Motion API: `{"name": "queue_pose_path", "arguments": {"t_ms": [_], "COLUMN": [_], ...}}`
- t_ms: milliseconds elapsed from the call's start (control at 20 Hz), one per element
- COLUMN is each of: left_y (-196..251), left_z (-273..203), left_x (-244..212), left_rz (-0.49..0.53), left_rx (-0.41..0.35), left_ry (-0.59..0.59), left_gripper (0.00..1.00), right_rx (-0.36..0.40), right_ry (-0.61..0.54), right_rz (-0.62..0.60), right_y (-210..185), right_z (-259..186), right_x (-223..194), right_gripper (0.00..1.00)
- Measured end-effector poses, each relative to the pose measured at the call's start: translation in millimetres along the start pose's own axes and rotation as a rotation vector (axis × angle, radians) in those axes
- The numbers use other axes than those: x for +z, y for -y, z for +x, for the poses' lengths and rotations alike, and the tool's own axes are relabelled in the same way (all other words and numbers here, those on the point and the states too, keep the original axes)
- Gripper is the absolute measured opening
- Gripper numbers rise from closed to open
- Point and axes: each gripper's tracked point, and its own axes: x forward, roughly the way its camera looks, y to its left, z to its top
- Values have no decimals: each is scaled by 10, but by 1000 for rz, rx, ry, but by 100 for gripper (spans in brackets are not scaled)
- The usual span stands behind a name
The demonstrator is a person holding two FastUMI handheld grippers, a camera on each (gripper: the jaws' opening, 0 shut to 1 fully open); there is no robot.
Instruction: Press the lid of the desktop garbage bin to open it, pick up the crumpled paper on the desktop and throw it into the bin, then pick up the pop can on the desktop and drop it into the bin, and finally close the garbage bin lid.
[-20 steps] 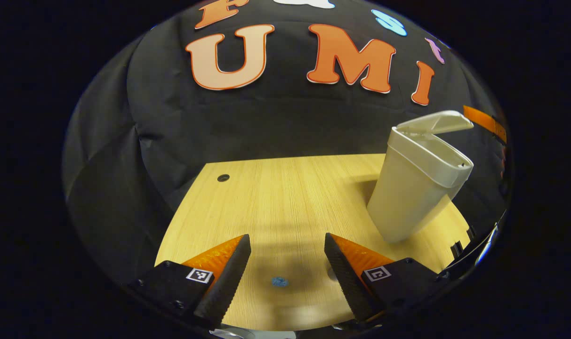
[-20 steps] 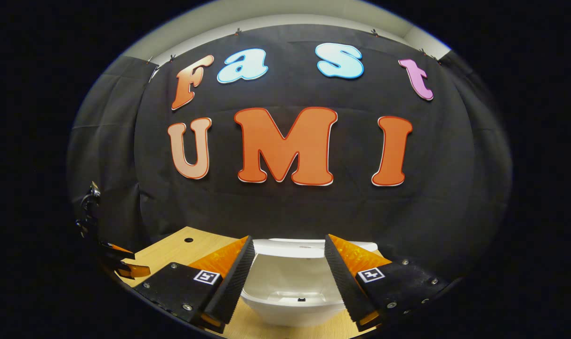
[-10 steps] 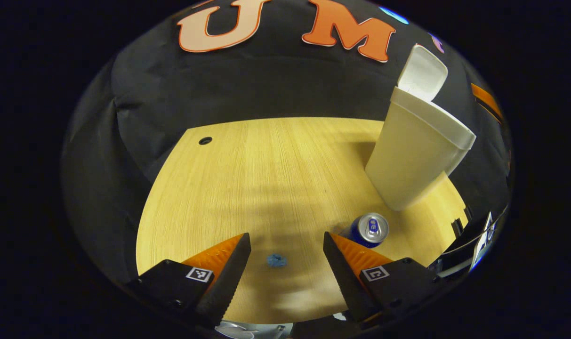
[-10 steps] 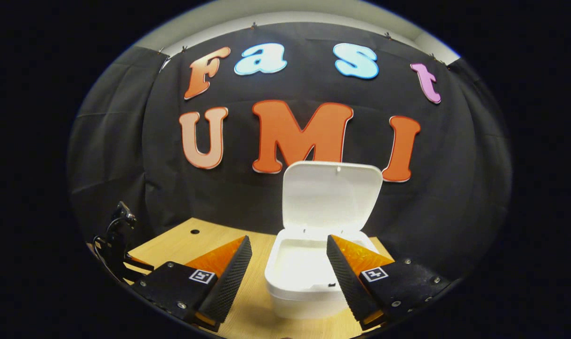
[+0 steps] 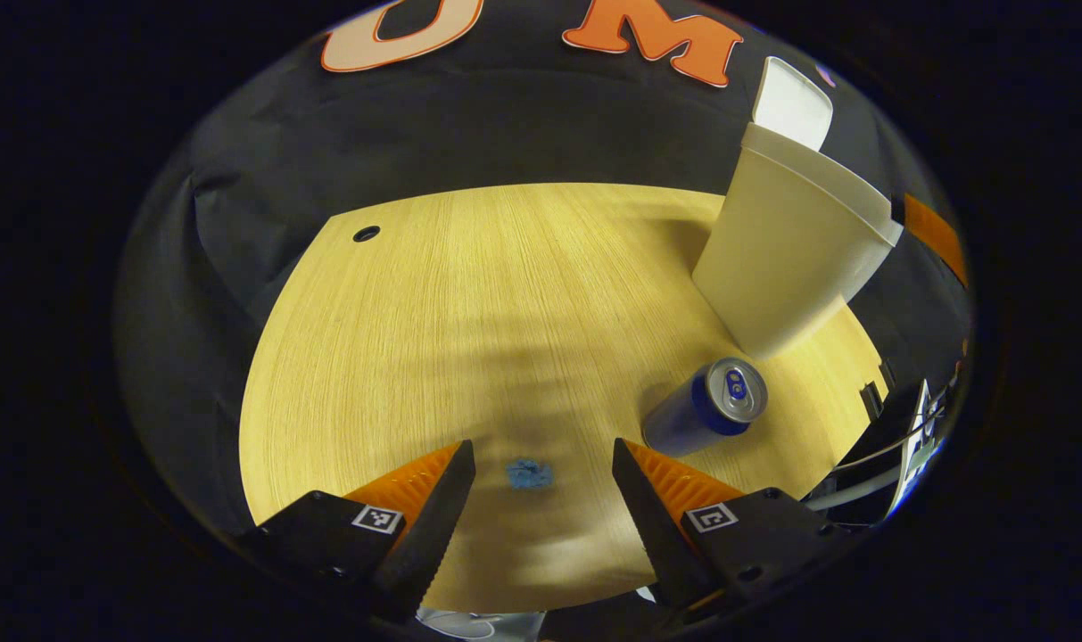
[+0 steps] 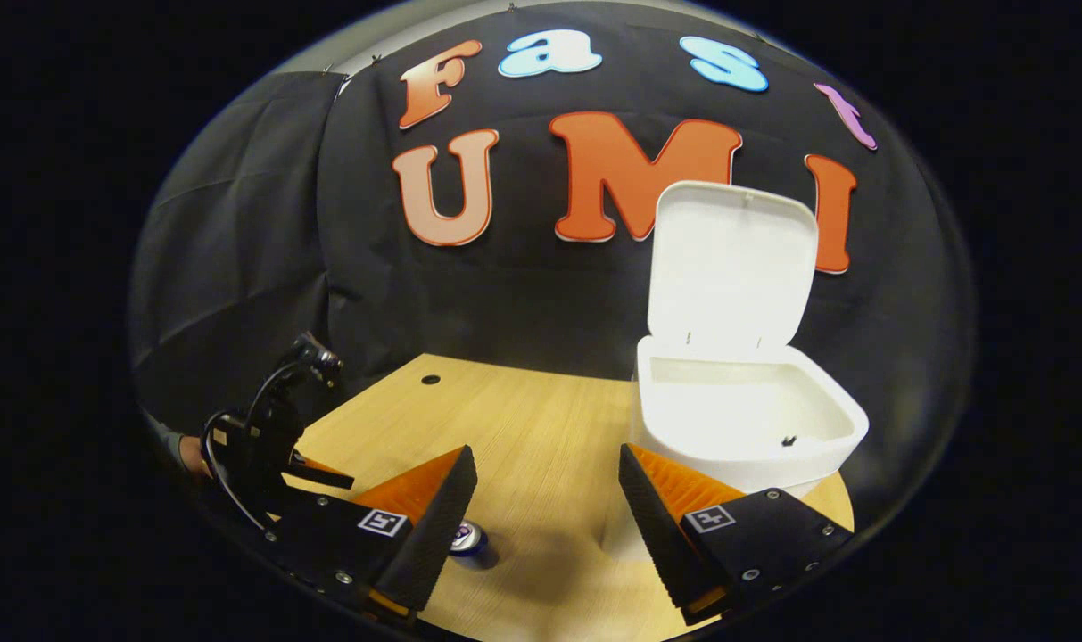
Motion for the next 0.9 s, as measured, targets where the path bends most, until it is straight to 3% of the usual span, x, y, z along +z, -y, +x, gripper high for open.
{"name": "queue_pose_path", "arguments": {"t_ms": [250, 550, 650, 800, 900], "left_y": [-22, -71, 10, -11, -1], "left_z": [64, 73, 130, 174, 207], "left_x": [191, 856, 567, 796, 794], "left_rz": [-9, 10, 20, 20, 31], "left_rx": [-12, -23, -22, -24, -23], "left_ry": [-42, -72, -76, -95, -98], "left_gripper": [99, 99, 100, 96, 100], "right_rx": [69, 131, 150, 177, 187], "right_ry": [-132, -232, -262, -300, -323], "right_rz": [20, -15, -31, -49, -59], "right_y": [-312, -561, -624, -714, -756], "right_z": [132, 326, 360, 417, 513], "right_x": [-539, -1064, -1201, -1384, -1547], "right_gripper": [97, 97, 98, 98, 98]}}
